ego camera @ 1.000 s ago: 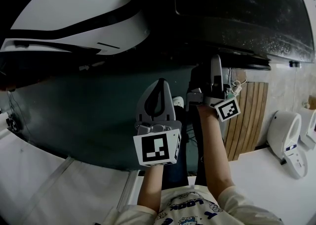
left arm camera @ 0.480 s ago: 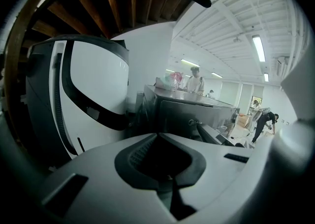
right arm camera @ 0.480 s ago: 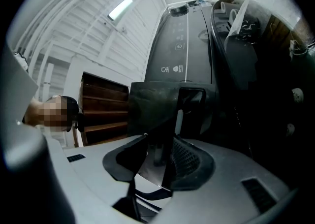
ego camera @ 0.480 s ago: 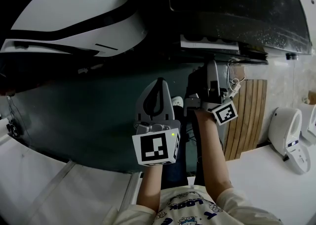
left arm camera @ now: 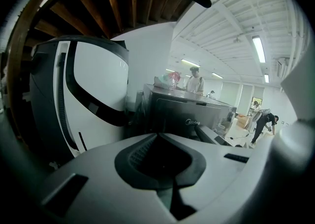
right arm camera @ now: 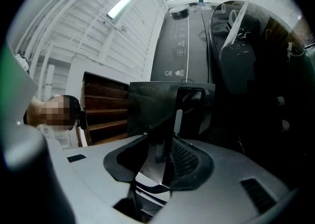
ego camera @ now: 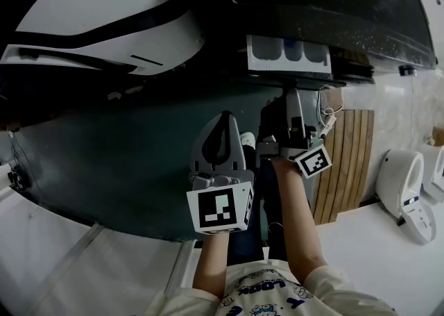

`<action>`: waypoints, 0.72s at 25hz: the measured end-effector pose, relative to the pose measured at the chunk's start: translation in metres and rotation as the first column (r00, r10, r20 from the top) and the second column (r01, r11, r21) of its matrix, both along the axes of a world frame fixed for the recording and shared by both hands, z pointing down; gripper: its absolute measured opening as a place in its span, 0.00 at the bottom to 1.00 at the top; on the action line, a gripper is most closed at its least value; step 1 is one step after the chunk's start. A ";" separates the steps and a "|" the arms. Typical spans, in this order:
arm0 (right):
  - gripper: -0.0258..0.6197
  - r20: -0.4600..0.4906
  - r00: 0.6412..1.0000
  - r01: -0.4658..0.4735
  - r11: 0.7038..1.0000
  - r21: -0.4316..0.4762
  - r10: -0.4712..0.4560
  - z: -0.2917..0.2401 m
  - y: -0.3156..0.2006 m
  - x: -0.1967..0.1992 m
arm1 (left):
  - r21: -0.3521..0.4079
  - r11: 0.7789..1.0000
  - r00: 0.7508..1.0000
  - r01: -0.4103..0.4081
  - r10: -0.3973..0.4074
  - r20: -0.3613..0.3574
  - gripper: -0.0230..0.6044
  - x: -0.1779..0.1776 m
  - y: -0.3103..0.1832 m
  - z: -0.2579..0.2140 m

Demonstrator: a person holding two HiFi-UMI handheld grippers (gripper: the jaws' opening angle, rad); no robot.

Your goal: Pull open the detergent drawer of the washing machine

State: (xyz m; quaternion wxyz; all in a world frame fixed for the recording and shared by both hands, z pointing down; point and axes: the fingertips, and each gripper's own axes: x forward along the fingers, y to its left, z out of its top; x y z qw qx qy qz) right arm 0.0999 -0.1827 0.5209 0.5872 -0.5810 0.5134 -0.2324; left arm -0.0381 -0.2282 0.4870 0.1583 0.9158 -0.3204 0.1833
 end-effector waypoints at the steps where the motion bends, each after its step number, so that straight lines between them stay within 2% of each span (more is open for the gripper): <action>1: 0.28 0.001 1.000 0.004 1.000 0.002 -0.004 0.000 0.002 -0.002 | 0.000 1.000 1.000 0.003 -0.003 -0.001 0.06 -0.001 0.003 0.000; 18: 0.27 0.018 0.997 0.072 0.997 0.008 -0.072 0.003 0.039 -0.028 | 0.001 0.999 0.999 0.049 -0.049 0.002 0.06 -0.014 0.039 -0.004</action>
